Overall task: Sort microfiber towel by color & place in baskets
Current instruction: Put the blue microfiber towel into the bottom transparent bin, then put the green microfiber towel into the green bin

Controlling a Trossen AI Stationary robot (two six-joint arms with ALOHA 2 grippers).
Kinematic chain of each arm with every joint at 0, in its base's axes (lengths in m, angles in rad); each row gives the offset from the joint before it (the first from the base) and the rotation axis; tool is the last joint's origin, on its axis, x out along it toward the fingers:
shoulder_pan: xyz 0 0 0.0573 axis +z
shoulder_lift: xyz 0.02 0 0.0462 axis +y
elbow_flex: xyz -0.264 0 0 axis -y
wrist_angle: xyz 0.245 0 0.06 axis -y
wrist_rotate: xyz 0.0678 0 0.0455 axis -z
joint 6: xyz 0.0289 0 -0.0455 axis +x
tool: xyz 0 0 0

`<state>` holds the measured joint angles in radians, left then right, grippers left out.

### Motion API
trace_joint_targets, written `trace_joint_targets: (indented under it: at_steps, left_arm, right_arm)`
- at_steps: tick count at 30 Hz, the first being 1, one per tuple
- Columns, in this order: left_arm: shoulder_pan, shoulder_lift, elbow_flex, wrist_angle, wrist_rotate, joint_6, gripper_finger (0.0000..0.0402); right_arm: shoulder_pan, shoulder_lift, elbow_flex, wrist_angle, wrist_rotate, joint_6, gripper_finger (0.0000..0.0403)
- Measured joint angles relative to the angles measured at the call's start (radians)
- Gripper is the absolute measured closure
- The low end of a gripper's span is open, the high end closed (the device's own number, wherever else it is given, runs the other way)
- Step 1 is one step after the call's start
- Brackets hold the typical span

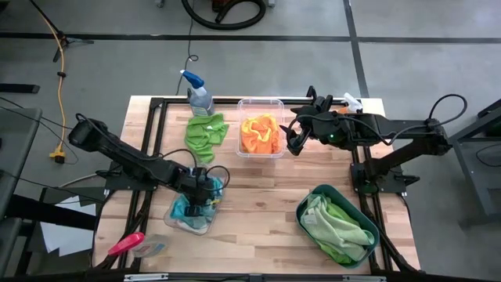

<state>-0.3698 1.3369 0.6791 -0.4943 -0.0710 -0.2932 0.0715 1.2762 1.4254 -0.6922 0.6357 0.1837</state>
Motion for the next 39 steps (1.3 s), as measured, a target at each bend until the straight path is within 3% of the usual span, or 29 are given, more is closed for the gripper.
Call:
trace_joint_targets:
  at_steps: [9, 12, 17, 22, 28, 31, 35, 39]
  left_arm:
    - [0.000, -0.144, 0.136, -0.195, -0.002, -0.021, 0.0209]
    - [0.007, -0.170, 0.190, -0.247, 0.042, -0.040, 0.0192]
    - [0.034, -0.193, 0.289, -0.380, 0.116, -0.065, 0.0183]
    - [0.095, -0.216, 0.436, -0.454, 0.055, -0.005, 0.0183]
    - [0.210, -0.230, 0.639, -0.379, -0.165, 0.114, 0.0183]
    - [0.271, -0.241, 0.696, -0.232, -0.234, 0.210, 0.0183]
    - [0.369, -0.265, 0.676, 0.003, -0.194, 0.250, 0.0183]
    - [0.449, -0.273, 0.588, 0.114, -0.025, 0.217, 0.0183]
  right_arm:
    - [0.000, 0.000, 0.000, 0.000, 0.000, 0.000, 0.0105]
    - [0.000, 0.000, 0.000, 0.000, 0.000, 0.002, 0.0105]
    - [0.000, 0.000, 0.000, 0.001, 0.000, 0.003, 0.0105]
    - [0.000, 0.000, 0.000, 0.021, 0.000, 0.001, 0.0105]
    - [0.000, 0.000, 0.000, 0.063, 0.000, -0.009, 0.0105]
    - [0.000, 0.000, 0.000, 0.067, -0.001, -0.003, 0.0105]
    - [0.000, 0.000, 0.000, 0.071, -0.059, 0.048, 0.0105]
    - [0.000, 0.000, 0.000, 0.076, -0.141, 0.052, 0.0105]
